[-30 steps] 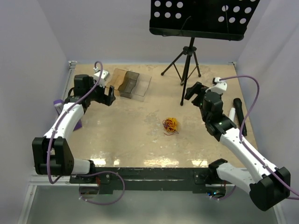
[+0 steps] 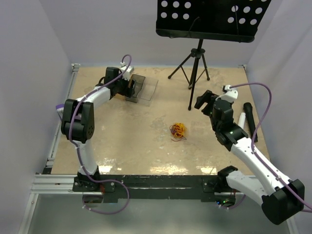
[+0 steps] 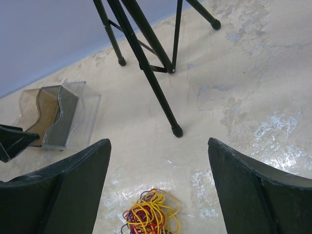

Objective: Untangle the cables
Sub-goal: Move the bin to the center of the board, then move the cable to the center of the board, then move the bin to the center of the board, then untie the cable.

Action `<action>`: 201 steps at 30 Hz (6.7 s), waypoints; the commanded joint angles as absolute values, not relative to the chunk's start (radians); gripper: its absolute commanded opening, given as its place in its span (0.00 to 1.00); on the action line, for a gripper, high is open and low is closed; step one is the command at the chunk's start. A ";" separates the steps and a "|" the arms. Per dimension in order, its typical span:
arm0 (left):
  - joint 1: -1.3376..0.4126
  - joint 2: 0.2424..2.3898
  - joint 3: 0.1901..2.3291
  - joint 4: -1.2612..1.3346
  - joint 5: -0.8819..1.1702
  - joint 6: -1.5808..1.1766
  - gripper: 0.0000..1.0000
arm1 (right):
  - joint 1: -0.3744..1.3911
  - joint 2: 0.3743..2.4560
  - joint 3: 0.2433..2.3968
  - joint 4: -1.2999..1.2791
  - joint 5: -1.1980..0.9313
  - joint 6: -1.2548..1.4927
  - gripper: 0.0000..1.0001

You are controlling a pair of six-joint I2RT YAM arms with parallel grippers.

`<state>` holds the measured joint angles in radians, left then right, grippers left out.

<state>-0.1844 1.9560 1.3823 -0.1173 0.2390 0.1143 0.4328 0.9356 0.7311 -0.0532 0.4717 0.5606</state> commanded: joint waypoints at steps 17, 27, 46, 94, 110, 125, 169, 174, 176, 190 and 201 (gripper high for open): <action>-0.186 1.999 1.373 -0.055 0.137 0.101 0.39 | 0.434 0.900 0.738 -0.052 0.414 0.589 0.79; -0.202 1.902 1.206 -0.045 0.106 0.110 0.28 | 0.436 0.907 0.706 -0.057 0.399 0.618 0.76; -0.331 1.612 0.884 -0.108 0.162 -0.159 0.21 | 0.681 1.146 0.624 -0.044 0.529 0.887 0.80; -0.265 1.451 0.808 -0.161 -0.041 0.258 0.69 | 1.150 1.442 0.732 -0.075 0.587 1.249 0.78; -0.230 1.368 0.949 -0.351 0.084 0.262 0.82 | 1.005 1.301 0.897 -0.336 0.773 1.102 0.80; -0.195 1.335 1.012 -0.519 0.325 0.290 0.95 | 0.842 1.609 1.042 -0.204 0.772 0.887 0.75; -0.517 1.180 1.019 -0.716 0.495 0.460 0.96 | 1.148 1.273 0.859 -0.469 0.717 1.224 0.71; -0.517 1.187 1.019 -0.704 0.505 0.453 0.96 | 1.469 1.416 0.862 -0.555 0.675 1.517 0.67; -0.517 1.189 1.015 -0.703 0.506 0.449 0.96 | 1.532 1.485 0.880 -0.574 0.676 1.580 0.65; -0.517 1.175 0.982 -0.684 0.495 0.436 0.96 | 1.571 1.513 0.844 -0.537 0.695 1.666 0.59; -0.517 1.184 0.991 -0.678 0.506 0.423 0.96 | 1.493 1.532 0.807 -0.494 0.689 1.709 0.55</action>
<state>-0.5175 1.1984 0.9821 -0.7036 0.4805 0.4328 1.5196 1.5261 0.8021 -0.4995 0.6422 1.6516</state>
